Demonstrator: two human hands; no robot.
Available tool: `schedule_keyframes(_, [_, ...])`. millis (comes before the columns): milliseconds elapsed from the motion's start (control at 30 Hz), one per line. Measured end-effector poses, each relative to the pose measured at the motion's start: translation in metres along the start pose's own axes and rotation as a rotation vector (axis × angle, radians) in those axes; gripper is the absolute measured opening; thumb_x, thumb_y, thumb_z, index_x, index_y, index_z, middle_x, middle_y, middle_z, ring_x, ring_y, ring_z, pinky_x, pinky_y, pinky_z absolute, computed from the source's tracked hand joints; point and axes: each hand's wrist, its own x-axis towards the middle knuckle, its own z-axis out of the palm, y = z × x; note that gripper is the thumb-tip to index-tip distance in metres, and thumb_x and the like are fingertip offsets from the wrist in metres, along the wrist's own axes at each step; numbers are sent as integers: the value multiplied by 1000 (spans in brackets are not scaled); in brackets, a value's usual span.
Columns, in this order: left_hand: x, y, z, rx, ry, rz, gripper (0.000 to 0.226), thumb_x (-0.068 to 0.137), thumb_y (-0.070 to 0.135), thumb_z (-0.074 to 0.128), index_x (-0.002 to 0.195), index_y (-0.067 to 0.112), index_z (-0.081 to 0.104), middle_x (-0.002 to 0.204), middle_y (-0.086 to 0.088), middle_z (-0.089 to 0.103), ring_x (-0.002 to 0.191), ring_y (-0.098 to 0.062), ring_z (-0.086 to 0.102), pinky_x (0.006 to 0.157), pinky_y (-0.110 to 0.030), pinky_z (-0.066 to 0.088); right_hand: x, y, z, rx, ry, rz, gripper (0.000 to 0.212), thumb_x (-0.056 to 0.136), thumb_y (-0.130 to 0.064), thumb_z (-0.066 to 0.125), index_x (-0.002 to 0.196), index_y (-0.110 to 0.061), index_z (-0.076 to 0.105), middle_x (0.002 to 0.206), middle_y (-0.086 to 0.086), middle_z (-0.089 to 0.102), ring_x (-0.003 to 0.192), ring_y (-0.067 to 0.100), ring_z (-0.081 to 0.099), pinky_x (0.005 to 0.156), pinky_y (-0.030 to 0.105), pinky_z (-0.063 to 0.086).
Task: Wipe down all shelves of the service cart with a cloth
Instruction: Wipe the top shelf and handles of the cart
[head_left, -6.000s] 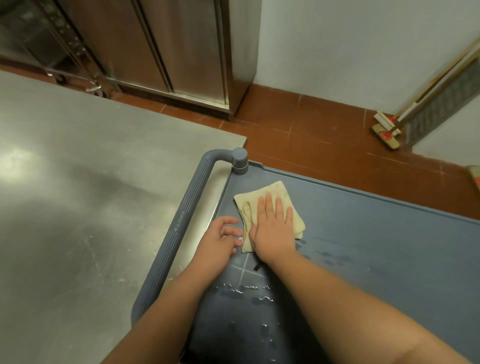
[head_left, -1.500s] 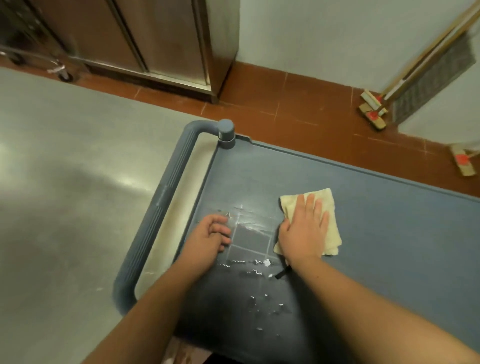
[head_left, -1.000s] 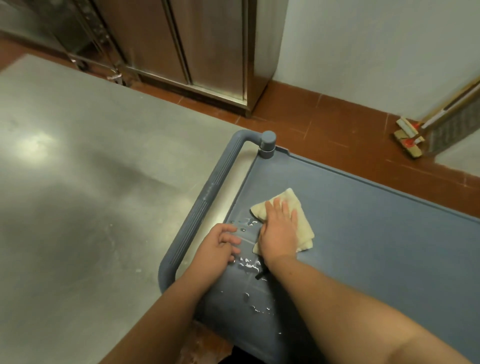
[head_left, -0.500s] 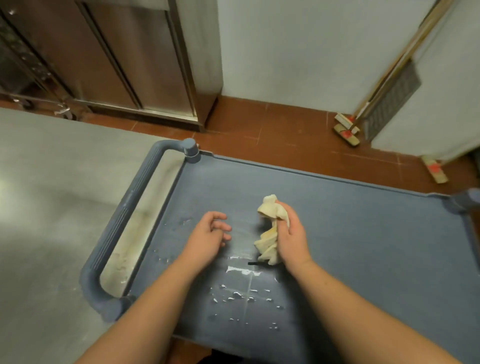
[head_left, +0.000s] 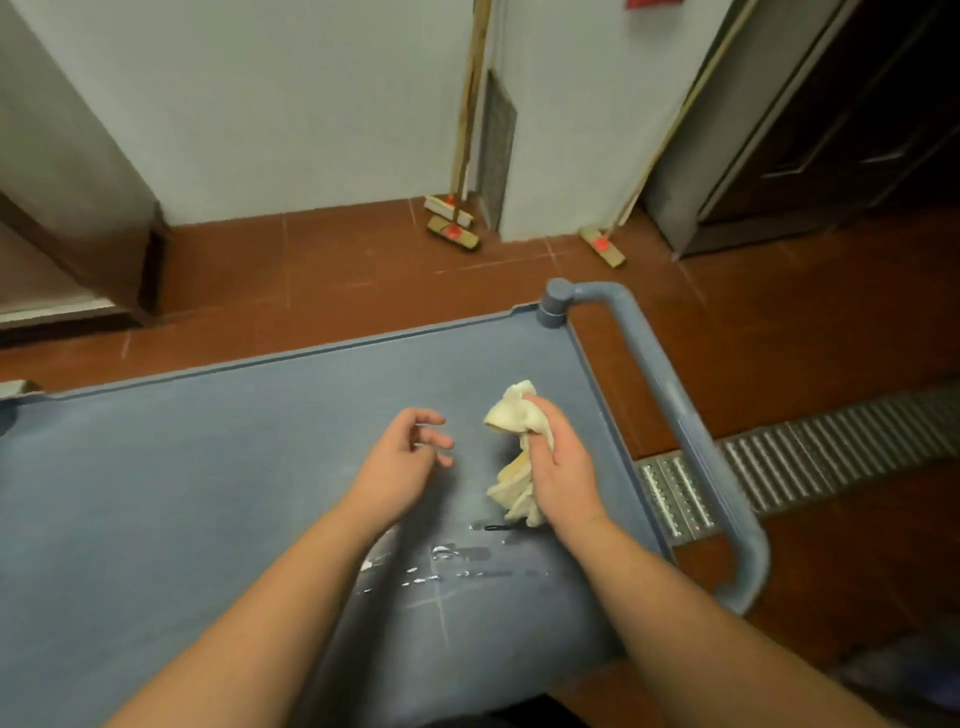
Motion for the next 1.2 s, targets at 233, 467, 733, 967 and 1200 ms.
schedule_keyframes(233, [11,13,97,64,-146,5,41,85,-14,30,111,12,51,87,-4,61,69,-16,62,69,-25,48,14,43,-76,-541,83,-29,46,96,-18,50,141,-24,50,138,4,60,123,28,56,97,38,46])
schedule_keyframes(467, [10,9,83,88,-85,-52,41,84,-16,31,114,6,50,88,-7,59,69,-22,61,59,-20,46,16,80,-55,-965,-28,-126,59,86,-40,49,142,-24,52,153,3,48,147,23,35,121,43,11])
schedule_keyframes(733, [0,-14,37,60,-3,-98,40,87,-13,33,107,15,52,88,-4,60,68,-16,63,69,-23,49,13,75,-28,-913,-18,-52,55,100,-22,46,154,-22,37,163,-2,31,153,14,18,120,25,-6])
schedule_keyframes(967, [-8,-28,-13,-2,-1,-86,41,86,-15,31,105,15,51,87,-7,59,69,-19,61,72,-30,48,2,59,17,-857,39,9,51,103,-15,42,154,-20,35,162,-2,32,154,14,15,120,26,-5])
schedule_keyframes(1200, [-26,-55,-92,0,29,-75,39,87,-16,32,107,11,51,86,-6,59,64,-11,60,68,-25,48,-24,35,90,-887,-9,6,44,96,-10,43,139,-17,51,140,5,56,134,23,44,114,33,24])
